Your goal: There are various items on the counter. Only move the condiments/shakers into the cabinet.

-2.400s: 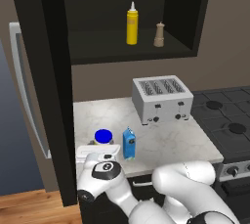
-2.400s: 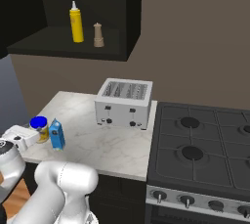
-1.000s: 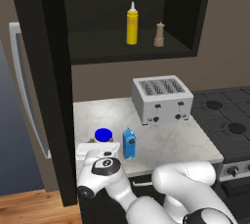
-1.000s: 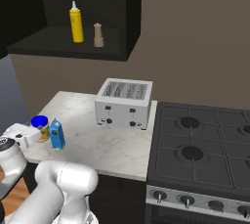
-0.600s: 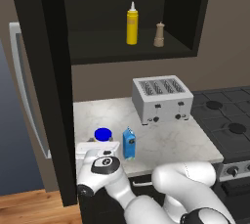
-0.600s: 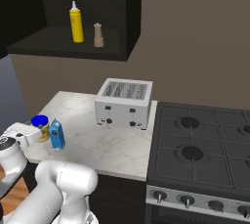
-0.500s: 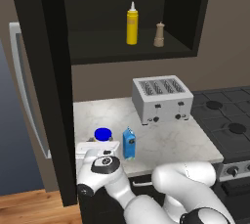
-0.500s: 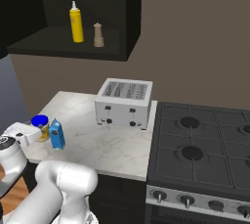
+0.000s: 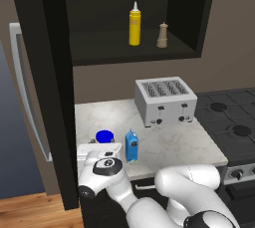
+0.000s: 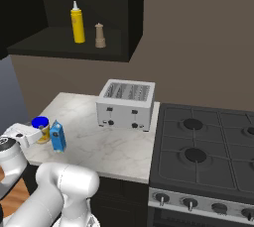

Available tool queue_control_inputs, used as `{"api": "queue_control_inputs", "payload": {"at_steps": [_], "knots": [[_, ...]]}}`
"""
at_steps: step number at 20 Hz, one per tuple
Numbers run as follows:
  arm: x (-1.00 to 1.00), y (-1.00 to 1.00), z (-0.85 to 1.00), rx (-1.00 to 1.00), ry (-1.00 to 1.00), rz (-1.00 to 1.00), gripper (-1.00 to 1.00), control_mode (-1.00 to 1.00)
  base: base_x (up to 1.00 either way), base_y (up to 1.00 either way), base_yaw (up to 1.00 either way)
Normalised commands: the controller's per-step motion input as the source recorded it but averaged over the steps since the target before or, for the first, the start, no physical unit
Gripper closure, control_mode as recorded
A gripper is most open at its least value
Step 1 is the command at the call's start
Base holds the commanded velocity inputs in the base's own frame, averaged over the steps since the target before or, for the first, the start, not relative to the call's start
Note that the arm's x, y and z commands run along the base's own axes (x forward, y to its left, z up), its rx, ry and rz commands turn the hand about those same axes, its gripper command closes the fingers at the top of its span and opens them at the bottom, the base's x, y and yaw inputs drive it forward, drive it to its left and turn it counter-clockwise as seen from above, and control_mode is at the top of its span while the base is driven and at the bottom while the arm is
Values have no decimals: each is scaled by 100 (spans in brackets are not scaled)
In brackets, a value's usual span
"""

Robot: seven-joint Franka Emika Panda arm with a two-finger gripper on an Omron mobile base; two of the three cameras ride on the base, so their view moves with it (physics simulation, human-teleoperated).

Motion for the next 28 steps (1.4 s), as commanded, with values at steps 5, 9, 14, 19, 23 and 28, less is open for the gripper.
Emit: {"api": "queue_control_inputs", "payload": {"at_steps": [5,9,14,19,23,28], "knots": [[0,0,0,0,0,0,-100,-100,0,0,0],[0,0,0,6,0,0,-100,-100,0,0,0],[2,0,0,3,0,0,-100,-100,0,0,0],[6,0,0,0,0,0,-100,-100,0,0,0],[11,0,0,0,0,0,-100,-100,0,0,0],[2,0,0,0,0,0,-100,-100,0,0,0]]}}
